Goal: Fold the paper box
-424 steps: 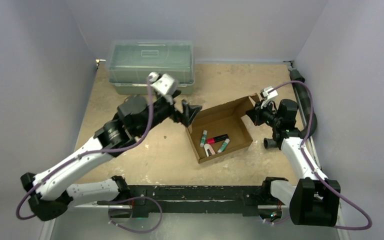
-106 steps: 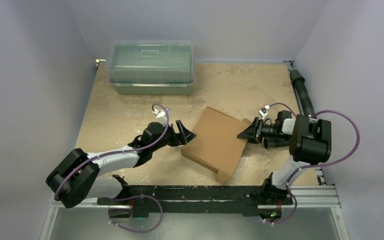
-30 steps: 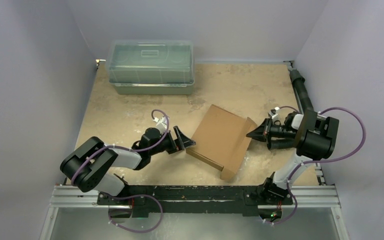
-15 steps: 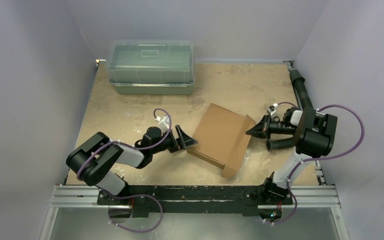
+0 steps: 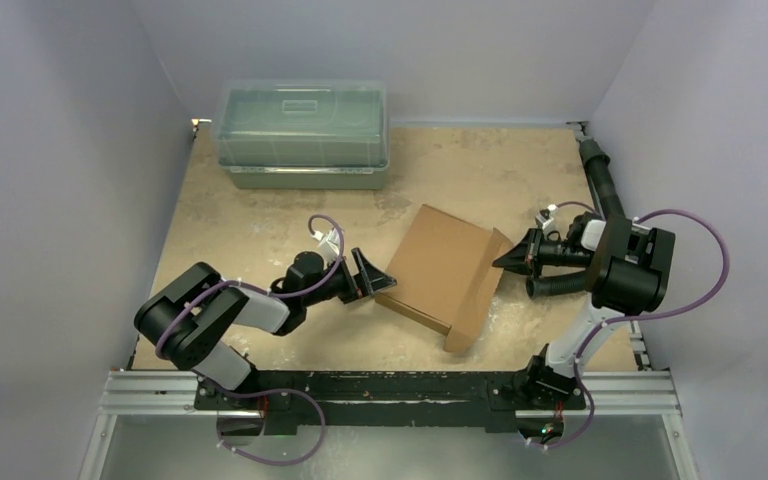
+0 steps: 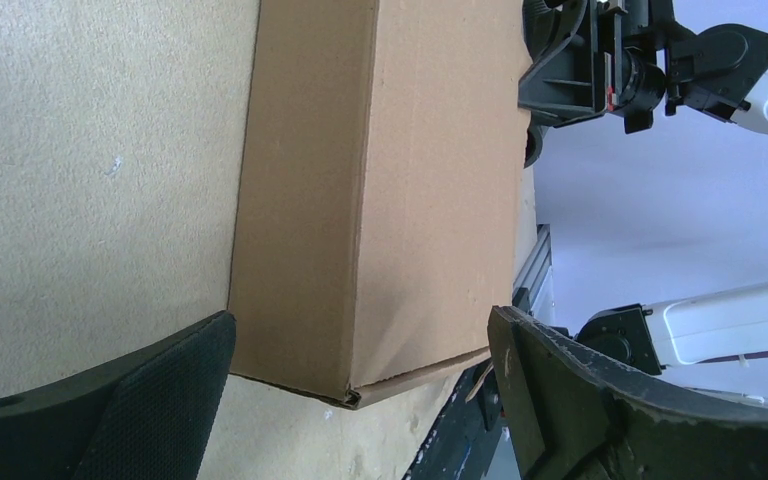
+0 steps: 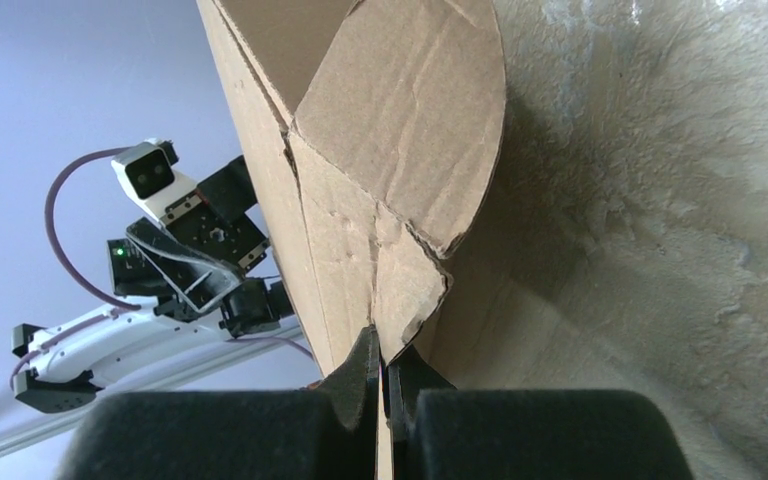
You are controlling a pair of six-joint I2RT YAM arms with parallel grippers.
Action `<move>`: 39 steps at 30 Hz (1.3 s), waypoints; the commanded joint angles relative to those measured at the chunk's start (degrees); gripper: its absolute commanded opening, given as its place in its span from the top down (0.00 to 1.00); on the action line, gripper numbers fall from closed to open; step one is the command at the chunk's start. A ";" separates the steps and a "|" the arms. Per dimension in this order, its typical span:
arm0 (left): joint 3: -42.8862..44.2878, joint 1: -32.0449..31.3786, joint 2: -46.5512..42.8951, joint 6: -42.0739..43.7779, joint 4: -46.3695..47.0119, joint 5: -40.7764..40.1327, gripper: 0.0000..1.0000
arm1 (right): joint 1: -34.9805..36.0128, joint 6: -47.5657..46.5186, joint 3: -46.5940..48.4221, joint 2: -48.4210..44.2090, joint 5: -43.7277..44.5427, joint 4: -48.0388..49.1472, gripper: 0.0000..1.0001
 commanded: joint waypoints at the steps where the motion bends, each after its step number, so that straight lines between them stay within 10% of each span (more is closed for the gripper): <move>1: 1.74 0.19 0.17 0.51 1.54 0.51 0.04 | -0.39 -5.24 2.04 1.08 8.47 3.50 1.00; 16: 4.91 0.15 -2.60 4.53 -6.42 -2.06 0.04 | 3.70 -17.52 7.87 4.56 -5.71 -6.19 0.36; 29: 5.15 0.15 -1.52 3.89 -4.86 -2.13 0.04 | 7.46 -23.70 12.31 11.41 -13.06 -12.98 0.30; 39: 3.95 0.09 -2.26 3.64 -5.06 -3.31 0.04 | 7.35 -8.52 7.68 7.82 -6.88 2.68 0.44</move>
